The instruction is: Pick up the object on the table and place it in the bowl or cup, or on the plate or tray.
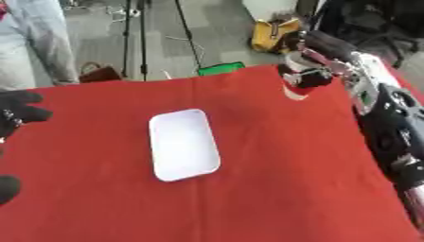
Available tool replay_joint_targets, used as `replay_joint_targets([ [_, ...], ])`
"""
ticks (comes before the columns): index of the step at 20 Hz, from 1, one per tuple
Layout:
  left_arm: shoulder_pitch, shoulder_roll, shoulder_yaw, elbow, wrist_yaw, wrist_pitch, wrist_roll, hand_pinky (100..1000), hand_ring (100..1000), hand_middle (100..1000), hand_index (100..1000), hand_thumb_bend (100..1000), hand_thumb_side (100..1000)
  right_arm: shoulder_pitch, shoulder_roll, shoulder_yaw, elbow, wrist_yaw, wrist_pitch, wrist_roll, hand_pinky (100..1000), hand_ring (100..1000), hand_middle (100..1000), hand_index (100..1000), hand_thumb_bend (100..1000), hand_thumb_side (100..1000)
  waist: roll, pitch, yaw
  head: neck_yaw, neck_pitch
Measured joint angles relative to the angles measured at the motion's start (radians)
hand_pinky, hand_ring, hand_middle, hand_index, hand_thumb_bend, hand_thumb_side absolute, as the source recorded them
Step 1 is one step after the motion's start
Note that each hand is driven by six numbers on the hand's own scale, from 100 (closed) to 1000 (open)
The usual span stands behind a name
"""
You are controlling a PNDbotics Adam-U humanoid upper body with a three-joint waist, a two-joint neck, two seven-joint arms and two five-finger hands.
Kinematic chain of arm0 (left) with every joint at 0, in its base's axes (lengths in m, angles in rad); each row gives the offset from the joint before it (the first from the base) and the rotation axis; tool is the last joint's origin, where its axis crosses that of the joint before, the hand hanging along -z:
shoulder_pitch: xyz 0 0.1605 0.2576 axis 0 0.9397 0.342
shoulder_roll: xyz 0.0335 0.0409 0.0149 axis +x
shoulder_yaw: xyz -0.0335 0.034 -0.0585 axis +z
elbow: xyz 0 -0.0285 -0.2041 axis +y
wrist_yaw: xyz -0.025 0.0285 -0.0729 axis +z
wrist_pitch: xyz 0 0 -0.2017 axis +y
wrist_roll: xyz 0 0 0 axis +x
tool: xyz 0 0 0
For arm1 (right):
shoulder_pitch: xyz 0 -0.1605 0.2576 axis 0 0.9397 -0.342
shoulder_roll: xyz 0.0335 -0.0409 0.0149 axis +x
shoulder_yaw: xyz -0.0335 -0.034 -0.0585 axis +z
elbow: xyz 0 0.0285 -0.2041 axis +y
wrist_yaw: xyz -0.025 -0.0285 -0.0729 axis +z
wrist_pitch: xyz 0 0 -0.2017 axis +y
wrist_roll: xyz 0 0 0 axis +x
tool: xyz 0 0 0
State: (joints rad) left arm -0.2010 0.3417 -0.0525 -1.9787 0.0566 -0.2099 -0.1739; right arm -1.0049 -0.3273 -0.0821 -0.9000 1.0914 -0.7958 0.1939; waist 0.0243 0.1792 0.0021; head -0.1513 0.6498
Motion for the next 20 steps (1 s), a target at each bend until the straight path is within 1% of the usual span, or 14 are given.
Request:
replay_joint_targets([
  [3,-0.002,0.000,-0.004,0.000,0.004,-0.001,-0.002,751,691,727,795,938,613,-0.017,0.070,0.028,-0.011,0.001,-0.029,0.027,160,489,711,795,135,132,0.004,-0.002,0.012,-0.009,-0.001],
  [6,-0.005,-0.001,-0.006,0.000,0.007,-0.003,-0.007,750,691,727,795,939,612,-0.027,0.131,0.047,-0.011,0.020,-0.052,0.047,163,491,718,796,134,133,0.008,-0.002,0.024,-0.018,-0.009],
  [11,-0.013,-0.004,-0.012,0.000,0.014,-0.004,-0.013,750,691,727,795,940,612,-0.033,0.219,0.066,0.005,0.091,-0.074,0.056,167,493,720,800,130,142,0.010,-0.002,0.046,-0.036,-0.019],
  [14,-0.018,-0.009,-0.013,0.000,0.016,-0.005,-0.015,750,692,727,795,940,612,-0.031,0.260,0.080,0.022,0.141,-0.083,0.051,176,500,729,804,140,147,0.010,-0.001,0.050,-0.044,-0.026],
  [17,-0.020,-0.009,-0.016,0.000,0.019,-0.004,-0.017,750,692,727,795,940,612,-0.014,0.291,0.096,0.038,0.193,-0.089,0.045,194,507,731,810,123,168,0.010,0.000,0.055,-0.046,-0.027],
  [20,-0.021,-0.009,-0.018,0.000,0.021,-0.005,-0.019,750,692,727,795,941,611,0.008,0.316,0.104,0.053,0.241,-0.094,0.039,191,506,731,812,116,175,0.011,0.002,0.059,-0.049,-0.030],
])
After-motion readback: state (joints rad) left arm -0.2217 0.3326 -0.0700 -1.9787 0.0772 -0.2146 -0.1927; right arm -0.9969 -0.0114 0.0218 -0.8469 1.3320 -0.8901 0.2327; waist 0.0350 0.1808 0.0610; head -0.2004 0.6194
